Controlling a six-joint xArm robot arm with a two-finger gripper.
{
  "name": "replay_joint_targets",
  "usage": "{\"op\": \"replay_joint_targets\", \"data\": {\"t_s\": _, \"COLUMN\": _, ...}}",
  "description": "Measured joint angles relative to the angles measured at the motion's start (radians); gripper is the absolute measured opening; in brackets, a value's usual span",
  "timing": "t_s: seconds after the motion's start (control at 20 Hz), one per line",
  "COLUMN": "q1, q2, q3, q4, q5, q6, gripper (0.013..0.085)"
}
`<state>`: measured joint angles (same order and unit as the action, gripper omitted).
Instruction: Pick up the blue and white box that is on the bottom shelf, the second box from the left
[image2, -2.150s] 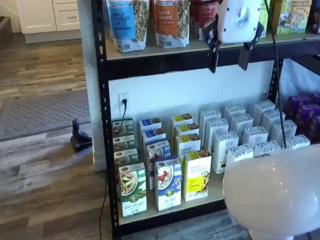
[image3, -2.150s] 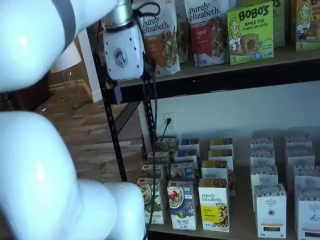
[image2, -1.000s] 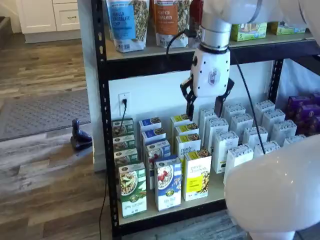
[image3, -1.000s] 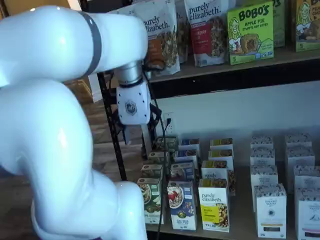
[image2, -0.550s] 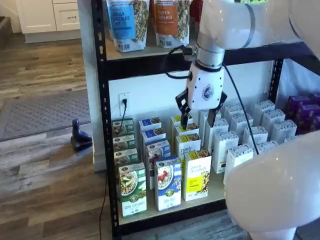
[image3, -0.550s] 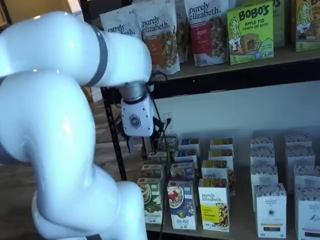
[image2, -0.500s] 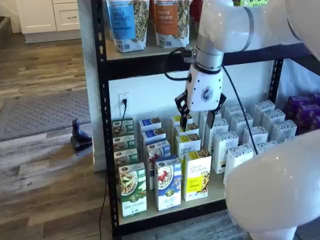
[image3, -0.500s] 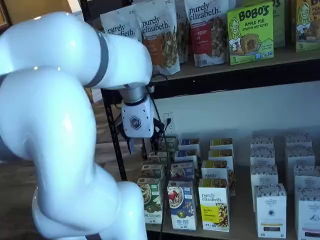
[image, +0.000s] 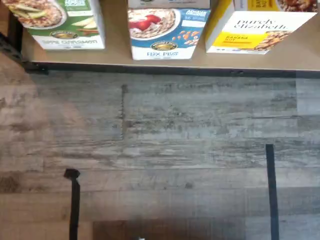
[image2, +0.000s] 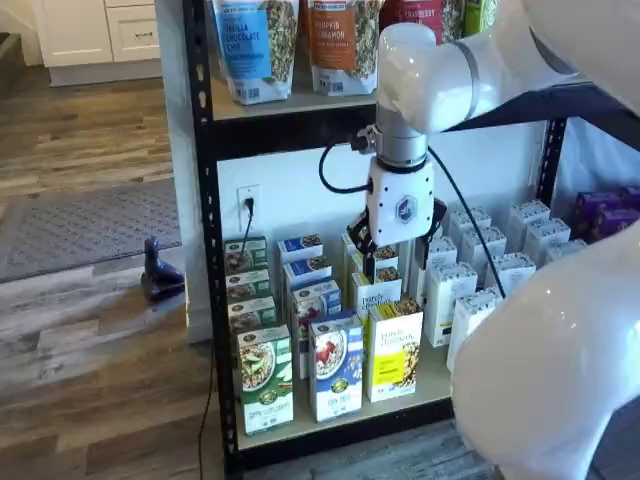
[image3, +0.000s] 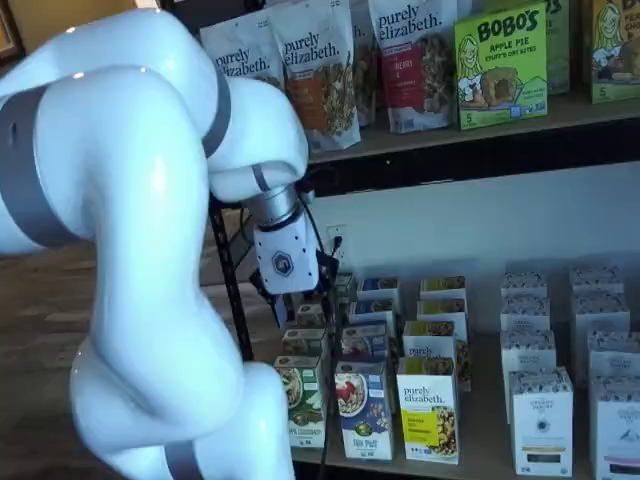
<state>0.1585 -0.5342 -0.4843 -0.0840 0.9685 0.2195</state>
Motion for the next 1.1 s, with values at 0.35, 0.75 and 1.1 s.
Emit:
{"op": "replay_joint_targets", "data": {"t_s": 0.35, "q1": -0.044, "q2": 0.048, "q3": 0.007, "q4": 0.043, "q5": -0.076, "q6": -0.066, "gripper": 0.085}}
{"op": "replay_joint_targets", "data": {"t_s": 0.75, "q1": -0.023, "q2": 0.134, "q3": 0.025, "q4": 0.015, "q5": -0.183, "q6": -0.025, "gripper": 0.085}}
{"op": "replay_joint_targets", "data": {"t_s": 1.1, "q1": -0.019, "q2": 0.205, "q3": 0.037, "q4": 0.07, "q5": -0.263, "q6": -0.059, "gripper": 0.085}}
